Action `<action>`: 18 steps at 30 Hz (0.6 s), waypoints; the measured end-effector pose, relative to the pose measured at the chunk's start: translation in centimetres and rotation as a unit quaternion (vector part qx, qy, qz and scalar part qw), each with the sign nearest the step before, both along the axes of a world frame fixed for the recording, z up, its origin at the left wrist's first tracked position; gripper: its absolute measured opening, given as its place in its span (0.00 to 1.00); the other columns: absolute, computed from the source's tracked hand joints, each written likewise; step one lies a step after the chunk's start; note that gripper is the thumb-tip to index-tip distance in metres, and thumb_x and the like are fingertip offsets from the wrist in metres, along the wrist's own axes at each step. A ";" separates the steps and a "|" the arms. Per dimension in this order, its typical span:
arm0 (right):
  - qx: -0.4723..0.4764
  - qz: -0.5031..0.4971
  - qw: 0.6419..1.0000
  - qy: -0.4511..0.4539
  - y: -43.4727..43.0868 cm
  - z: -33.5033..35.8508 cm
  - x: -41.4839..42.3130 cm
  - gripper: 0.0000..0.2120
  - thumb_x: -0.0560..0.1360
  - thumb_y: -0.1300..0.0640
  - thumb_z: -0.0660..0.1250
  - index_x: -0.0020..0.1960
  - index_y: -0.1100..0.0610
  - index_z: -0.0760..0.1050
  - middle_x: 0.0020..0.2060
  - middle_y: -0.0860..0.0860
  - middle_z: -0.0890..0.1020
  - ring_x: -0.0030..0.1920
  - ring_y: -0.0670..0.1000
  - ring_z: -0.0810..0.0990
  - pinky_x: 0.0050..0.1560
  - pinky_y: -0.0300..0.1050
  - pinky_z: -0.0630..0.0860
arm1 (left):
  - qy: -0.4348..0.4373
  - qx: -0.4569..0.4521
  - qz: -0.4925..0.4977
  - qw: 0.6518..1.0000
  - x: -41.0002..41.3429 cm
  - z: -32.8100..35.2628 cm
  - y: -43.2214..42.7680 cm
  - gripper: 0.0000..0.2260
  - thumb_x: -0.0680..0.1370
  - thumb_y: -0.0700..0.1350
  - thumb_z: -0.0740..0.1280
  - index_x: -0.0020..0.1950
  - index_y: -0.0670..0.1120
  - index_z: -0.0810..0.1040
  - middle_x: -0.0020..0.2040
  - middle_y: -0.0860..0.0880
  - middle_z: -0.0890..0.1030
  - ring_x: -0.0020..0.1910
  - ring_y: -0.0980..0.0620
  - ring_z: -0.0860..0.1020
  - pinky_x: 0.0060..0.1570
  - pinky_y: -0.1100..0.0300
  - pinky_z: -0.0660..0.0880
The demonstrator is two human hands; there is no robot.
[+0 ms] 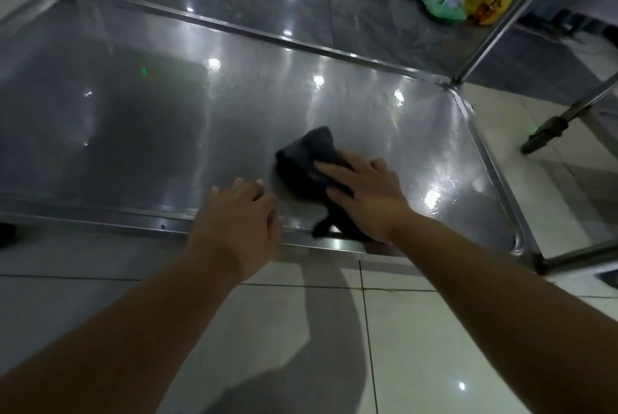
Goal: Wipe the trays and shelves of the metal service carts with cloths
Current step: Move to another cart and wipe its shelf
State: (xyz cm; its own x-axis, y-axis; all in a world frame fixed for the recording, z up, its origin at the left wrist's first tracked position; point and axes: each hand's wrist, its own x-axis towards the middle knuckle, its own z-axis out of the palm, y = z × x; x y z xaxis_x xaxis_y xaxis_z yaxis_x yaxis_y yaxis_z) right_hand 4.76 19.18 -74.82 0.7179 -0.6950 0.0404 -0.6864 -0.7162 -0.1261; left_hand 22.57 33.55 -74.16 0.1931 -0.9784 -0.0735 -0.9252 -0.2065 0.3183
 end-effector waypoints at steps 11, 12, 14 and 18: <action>0.035 -0.301 0.952 0.036 -1.0 0.7 -5.8 0.22 0.79 0.43 0.52 0.72 0.35 0.55 0.73 0.46 0.58 0.63 0.59 0.63 0.58 0.55 0.61 | -0.096 0.040 0.018 0.994 -1.8 1.3 -1.2 0.19 0.78 0.57 0.56 0.57 0.45 0.76 0.57 0.45 0.73 0.58 0.43 0.72 0.56 0.50 0.69; 0.017 -0.228 0.973 0.023 0.3 0.4 -5.8 0.21 0.79 0.42 0.52 0.72 0.34 0.56 0.73 0.45 0.59 0.62 0.58 0.63 0.58 0.53 0.61 | -0.106 0.041 0.014 0.993 -2.2 1.4 -1.5 0.19 0.78 0.57 0.57 0.58 0.45 0.75 0.59 0.45 0.73 0.59 0.43 0.71 0.56 0.51 0.70; 0.021 -0.090 0.996 -0.014 2.8 0.3 -6.9 0.21 0.77 0.40 0.51 0.70 0.34 0.59 0.72 0.43 0.61 0.60 0.54 0.64 0.57 0.52 0.62 | -0.098 0.031 -0.016 0.995 -3.2 1.0 -2.2 0.20 0.78 0.55 0.58 0.64 0.45 0.72 0.67 0.45 0.68 0.67 0.43 0.66 0.62 0.48 0.67; 0.034 -0.078 0.996 -0.018 0.9 1.1 -12.4 0.20 0.78 0.41 0.52 0.70 0.34 0.62 0.71 0.43 0.64 0.61 0.55 0.66 0.61 0.54 0.66 | -0.059 0.043 -0.079 0.994 -5.3 -0.2 -3.1 0.21 0.81 0.52 0.53 0.72 0.47 0.62 0.75 0.46 0.59 0.72 0.42 0.58 0.69 0.45 0.62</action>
